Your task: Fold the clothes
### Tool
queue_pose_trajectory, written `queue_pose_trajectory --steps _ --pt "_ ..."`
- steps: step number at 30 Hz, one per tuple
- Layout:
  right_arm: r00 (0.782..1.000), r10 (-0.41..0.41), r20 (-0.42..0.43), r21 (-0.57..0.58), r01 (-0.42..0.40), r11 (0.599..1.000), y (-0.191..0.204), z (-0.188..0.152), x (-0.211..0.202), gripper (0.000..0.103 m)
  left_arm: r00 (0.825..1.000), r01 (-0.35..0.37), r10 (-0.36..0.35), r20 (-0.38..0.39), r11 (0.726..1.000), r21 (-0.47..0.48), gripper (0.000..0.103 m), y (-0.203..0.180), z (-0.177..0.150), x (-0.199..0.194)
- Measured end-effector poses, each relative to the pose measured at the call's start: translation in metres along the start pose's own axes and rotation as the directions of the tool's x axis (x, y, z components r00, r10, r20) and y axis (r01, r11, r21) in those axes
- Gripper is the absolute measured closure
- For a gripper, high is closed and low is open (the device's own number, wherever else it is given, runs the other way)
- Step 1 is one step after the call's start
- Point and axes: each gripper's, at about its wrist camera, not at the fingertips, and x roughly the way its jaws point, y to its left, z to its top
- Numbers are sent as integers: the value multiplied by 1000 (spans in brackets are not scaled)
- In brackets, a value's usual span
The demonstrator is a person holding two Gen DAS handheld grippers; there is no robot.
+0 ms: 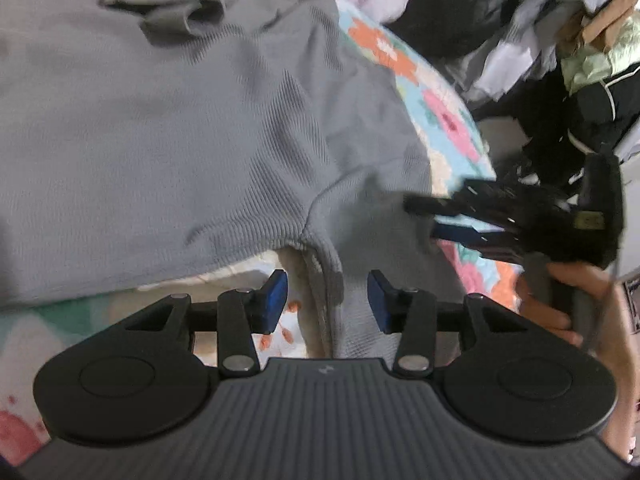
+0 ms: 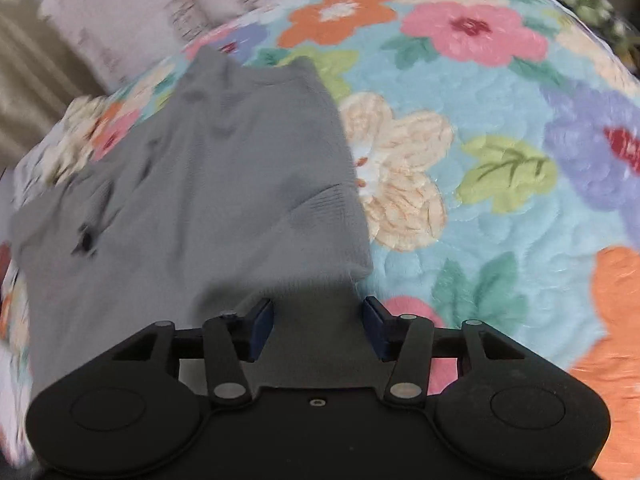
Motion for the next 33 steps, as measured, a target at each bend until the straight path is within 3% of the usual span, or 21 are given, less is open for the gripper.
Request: queue_pose_trajectory --steps 2,3,4,6,10,14,17,22,24,25,27,28,29,33 --pt "999 8 34 -32 -7 999 0 -4 2 51 1000 25 -24 10 999 -25 65 2 -3 9" --pt "998 19 51 -54 -17 998 0 -5 -2 60 999 37 -37 16 999 -38 84 4 -5 14" --pt "997 35 70 -74 -30 997 0 -6 -8 97 998 63 -63 10 996 -68 101 6 -7 17" --pt "990 65 122 -95 -54 994 -4 -9 -20 98 996 93 -93 13 992 -86 101 6 -11 15" --pt "968 -68 241 -42 80 996 -11 -15 -53 100 997 80 -80 8 997 4 101 -12 -15 3" --pt "966 -218 139 -73 229 971 -3 -10 -21 100 999 8 -7 -49 1000 29 101 -15 -14 12" --pt "954 -248 171 -114 269 956 4 -13 -28 100 997 -19 23 -78 998 54 100 -14 -20 7" --pt "927 -312 209 -115 340 933 5 -14 -35 99 994 -97 102 -30 985 140 99 5 -29 -47" --pt "918 -331 220 -101 359 928 2 -10 -36 99 989 -147 145 26 981 124 99 29 -22 -83" --pt "900 -366 235 -99 397 912 2 -10 -37 100 984 -174 169 59 980 99 96 43 -16 -102" --pt "840 -469 274 -105 510 854 5 -10 -38 99 969 -223 218 120 975 29 91 73 -1 -139" --pt "833 -474 284 -92 516 852 4 -9 -40 96 960 -247 244 135 969 6 86 86 7 -152" --pt "845 -450 288 -71 488 870 0 -8 -43 89 948 -285 283 147 959 -8 85 98 15 -164" --pt "921 -243 303 -26 263 965 -2 -10 -56 83 873 -463 448 192 886 39 80 134 51 -196"
